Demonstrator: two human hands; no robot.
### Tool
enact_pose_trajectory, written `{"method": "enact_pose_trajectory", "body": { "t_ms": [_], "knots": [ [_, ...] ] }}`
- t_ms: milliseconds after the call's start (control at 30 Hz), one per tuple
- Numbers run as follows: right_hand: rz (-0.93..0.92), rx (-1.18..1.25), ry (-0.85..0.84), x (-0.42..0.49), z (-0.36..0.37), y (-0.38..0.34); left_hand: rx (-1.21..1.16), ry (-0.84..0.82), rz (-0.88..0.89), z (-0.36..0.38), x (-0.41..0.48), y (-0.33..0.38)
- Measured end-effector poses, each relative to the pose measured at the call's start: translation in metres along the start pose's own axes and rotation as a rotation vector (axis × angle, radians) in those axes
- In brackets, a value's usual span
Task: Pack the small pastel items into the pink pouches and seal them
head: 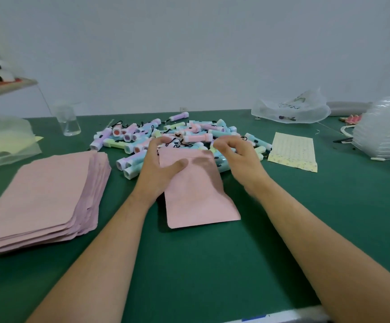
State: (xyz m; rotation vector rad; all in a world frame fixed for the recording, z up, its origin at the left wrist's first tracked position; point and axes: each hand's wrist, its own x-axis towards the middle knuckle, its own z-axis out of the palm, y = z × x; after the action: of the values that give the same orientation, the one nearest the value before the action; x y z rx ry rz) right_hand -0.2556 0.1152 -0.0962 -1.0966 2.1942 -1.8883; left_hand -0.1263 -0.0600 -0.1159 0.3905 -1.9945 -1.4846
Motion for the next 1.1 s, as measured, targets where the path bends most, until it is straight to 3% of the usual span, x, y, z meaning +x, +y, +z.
{"method": "enact_pose_trajectory", "body": {
  "t_ms": [167, 333, 600, 867, 1100],
  "knots": [
    [-0.037, 0.113, -0.06, 0.005, 0.043, -0.014, 0.022, -0.096, 0.151, 0.0, -0.001, 0.002],
    [-0.048, -0.033, -0.032, 0.01, 0.062, -0.012, -0.088, -0.112, 0.117, -0.001, -0.001, 0.003],
    [-0.072, 0.001, -0.009, 0.013, 0.052, -0.009, -0.185, -0.192, -0.022, -0.005, 0.004, 0.001],
    [-0.118, -0.047, -0.021, 0.005, 0.053, -0.014, -0.217, -0.167, -0.057, -0.005, 0.001, 0.003],
    [-0.151, -0.159, 0.074, 0.001, 0.051, -0.013, -0.217, -0.087, -0.093, -0.002, 0.001, 0.004]
  ]
}}
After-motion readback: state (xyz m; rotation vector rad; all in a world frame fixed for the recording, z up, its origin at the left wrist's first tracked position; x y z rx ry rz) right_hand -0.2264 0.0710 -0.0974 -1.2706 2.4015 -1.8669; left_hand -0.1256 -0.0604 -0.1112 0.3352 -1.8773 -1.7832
